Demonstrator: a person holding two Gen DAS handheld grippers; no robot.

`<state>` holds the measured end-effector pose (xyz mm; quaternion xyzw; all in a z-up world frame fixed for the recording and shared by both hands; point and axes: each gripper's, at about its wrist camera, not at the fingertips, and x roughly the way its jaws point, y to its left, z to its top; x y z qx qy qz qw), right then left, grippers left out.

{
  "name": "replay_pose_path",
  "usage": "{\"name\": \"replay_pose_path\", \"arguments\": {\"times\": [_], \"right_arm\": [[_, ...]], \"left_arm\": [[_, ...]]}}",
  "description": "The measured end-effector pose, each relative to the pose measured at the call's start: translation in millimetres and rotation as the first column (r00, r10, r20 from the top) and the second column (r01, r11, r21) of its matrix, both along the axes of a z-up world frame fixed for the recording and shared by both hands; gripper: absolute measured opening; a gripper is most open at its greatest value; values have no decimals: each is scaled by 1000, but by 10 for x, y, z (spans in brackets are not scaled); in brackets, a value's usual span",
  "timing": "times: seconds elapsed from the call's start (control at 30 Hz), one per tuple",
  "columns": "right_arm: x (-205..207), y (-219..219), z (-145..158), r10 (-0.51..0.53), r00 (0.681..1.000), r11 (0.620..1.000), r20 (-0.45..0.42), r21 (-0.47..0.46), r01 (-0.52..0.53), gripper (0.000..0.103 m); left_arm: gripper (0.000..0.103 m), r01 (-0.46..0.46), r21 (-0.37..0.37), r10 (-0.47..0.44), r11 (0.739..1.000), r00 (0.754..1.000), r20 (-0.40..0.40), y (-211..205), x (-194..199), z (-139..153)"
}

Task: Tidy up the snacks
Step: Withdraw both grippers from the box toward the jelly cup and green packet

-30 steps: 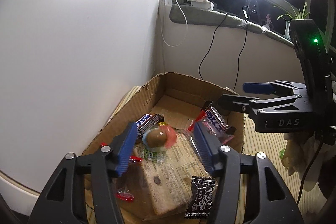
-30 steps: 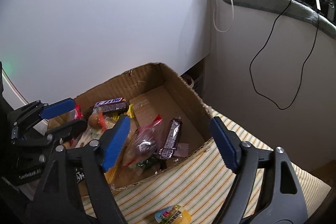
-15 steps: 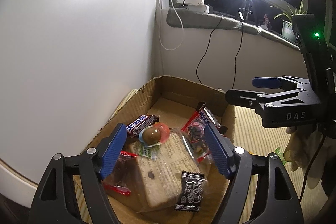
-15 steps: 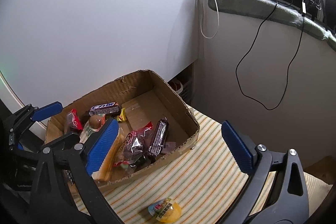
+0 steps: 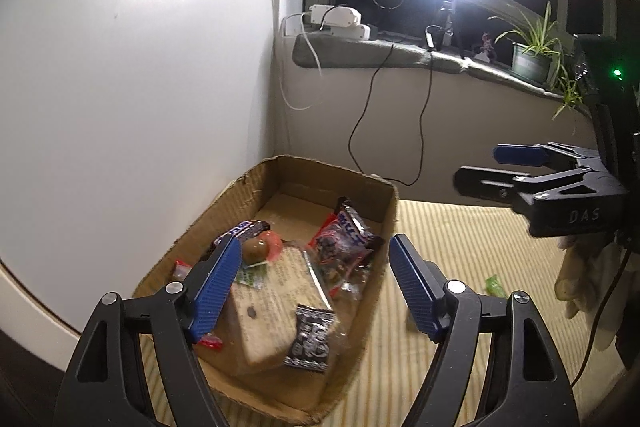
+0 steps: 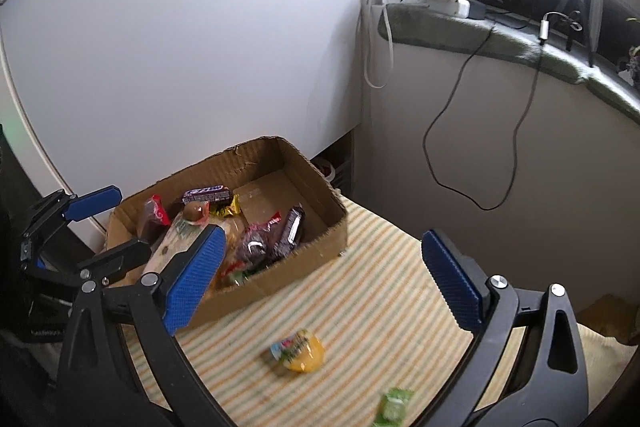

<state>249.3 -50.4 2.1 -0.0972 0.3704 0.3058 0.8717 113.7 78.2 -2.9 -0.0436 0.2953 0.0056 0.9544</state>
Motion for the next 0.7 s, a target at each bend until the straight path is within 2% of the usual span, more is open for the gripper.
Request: {"name": "replay_pose_path", "arguments": {"times": [0.17, 0.2, 0.27, 0.33, 0.57, 0.7], "right_arm": [[-133, -391, 116, -36, 999, 999, 8, 40, 36, 100], [-170, -497, 130, -46, 999, 998, 11, 45, 45, 100], [-221, -650, 132, -65, 998, 997, 16, 43, 64, 100], [-281, -810, 105, -75, 997, 996, 10, 42, 75, 100], [-434, -1209, -261, -108, 993, 994, -54, -9, 108, 100], [-489, -1272, -509, -103, 989, 994, -102, -29, 101, 100]], "left_arm": [[75, 33, -20, -33, 999, 999, 5, -153, -75, -13], [73, 42, -23, -42, 999, 999, 3, -192, -85, -23], [63, 68, -29, -68, 997, 998, -10, -305, -103, -70], [58, 93, -38, -94, 995, 995, -21, -401, -109, -115], [47, 168, -67, -173, 984, 982, -81, -764, -54, -327], [45, 194, -65, -201, 979, 972, -124, -954, 42, -487]]}}
